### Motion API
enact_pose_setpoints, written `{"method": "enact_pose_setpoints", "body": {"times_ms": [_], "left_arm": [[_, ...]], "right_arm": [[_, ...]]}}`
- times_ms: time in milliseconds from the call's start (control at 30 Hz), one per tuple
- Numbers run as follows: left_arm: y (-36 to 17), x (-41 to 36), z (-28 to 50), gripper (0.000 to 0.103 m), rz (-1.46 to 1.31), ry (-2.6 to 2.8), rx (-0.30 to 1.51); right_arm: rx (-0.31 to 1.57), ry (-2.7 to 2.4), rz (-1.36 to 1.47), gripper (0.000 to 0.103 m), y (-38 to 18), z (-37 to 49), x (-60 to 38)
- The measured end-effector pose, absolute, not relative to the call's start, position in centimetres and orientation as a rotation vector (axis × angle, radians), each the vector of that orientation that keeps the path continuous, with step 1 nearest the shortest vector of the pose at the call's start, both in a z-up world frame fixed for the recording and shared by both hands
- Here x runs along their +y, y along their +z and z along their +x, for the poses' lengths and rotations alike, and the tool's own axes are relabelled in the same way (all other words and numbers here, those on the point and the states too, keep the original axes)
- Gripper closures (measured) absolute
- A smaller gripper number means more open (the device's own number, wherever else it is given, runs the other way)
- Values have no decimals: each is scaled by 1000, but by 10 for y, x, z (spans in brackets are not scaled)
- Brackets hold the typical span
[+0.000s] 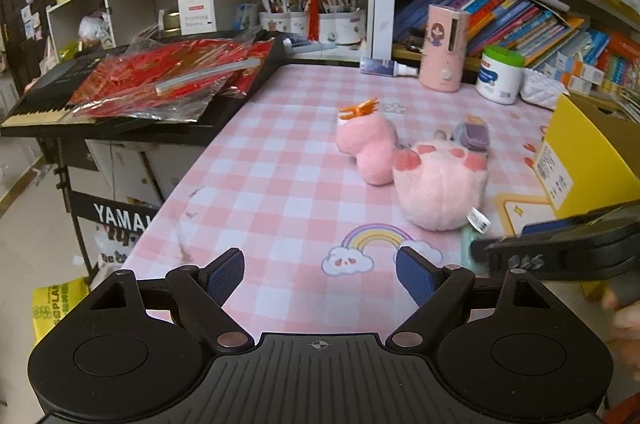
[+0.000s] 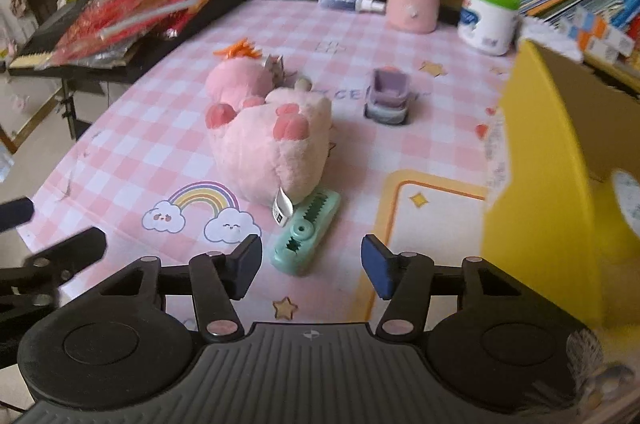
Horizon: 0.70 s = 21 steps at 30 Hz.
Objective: Organize objects
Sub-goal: 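Grasp the mint-green stapler with the right tool while the left tool approaches the pink plush pig, then close the left tool on the pink plush pig while the right tool holds the stapler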
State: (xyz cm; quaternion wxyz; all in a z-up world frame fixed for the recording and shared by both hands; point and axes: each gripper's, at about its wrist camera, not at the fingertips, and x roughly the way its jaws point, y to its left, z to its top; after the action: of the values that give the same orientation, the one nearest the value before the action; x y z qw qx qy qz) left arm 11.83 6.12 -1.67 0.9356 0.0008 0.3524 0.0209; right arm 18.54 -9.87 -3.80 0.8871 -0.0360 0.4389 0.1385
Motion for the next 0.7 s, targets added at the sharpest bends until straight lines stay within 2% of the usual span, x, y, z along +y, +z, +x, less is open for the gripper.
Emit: {"method": "enact_pose_setpoints", "body": {"times_ms": [200, 267, 300, 400, 700], "left_arm": [[-11, 57, 133, 18, 0, 37, 705], [-9, 55, 140, 11, -18, 13, 702], [-8, 54, 145, 7, -29, -2, 700], [-4, 47, 162, 7, -68, -54, 685], [-21, 9, 220, 7, -54, -147, 766]], "right_arm": [[965, 332, -118, 58, -59, 210, -87], [975, 349, -129, 64, -63, 214, -88], [965, 356, -141, 71, -63, 214, -88], [954, 386, -180, 80, -63, 214, -93], [911, 434, -239, 80, -52, 200, -118]]}}
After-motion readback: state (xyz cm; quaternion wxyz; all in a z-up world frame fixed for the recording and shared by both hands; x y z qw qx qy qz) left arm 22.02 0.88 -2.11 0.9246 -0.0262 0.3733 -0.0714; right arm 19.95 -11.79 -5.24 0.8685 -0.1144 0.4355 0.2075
